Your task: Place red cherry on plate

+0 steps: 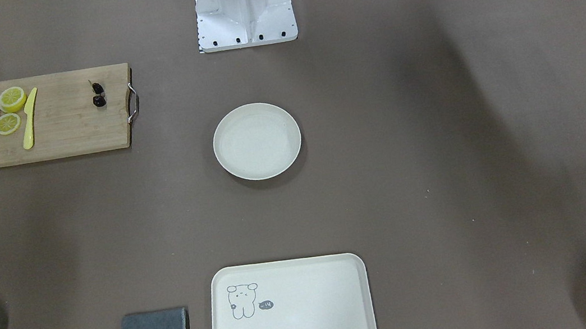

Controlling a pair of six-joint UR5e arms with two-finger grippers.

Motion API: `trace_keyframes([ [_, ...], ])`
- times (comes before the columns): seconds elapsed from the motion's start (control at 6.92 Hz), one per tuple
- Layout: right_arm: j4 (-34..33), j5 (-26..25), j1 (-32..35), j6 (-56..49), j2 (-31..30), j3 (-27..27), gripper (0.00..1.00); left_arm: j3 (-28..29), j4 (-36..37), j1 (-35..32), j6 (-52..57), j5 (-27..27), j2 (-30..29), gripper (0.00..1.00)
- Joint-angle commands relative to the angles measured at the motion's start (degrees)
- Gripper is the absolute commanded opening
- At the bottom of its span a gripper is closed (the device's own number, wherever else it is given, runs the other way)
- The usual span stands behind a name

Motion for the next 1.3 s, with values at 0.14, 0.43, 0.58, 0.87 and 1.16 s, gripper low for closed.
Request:
trace_keyframes([
  [0.14, 0.9, -17.3, -25.1, 22.4, 1.4, 6.0, 0.99, -0.3, 0.0, -0.1, 0.0, -0.2, 0.2, 0.98],
  [0.43, 4.5, -26.2, -36.8, 31.7, 0.6, 5.5, 0.99, 0.0, 0.1, -0.1, -0.1, -0.1, 0.1, 0.98],
  [0.58, 5.8, -30.3, -42.0, 33.5, 0.6, 3.9, 0.99, 0.1, 0.2, 0.0, -0.2, -0.1, -0.3, 0.98],
  [0.87, 19.7, -34.8, -47.3, 36.3, -5.2, -0.8, 0.99, 0.1, 0.2, -0.2, -0.3, 0.0, -0.3, 0.98],
  [1.16, 25.3, -39.7, -51.7, 39.0, -5.9, -5.2, 0.98, 0.0, 0.2, -0.5, -0.3, 0.2, -0.1, 0.98],
])
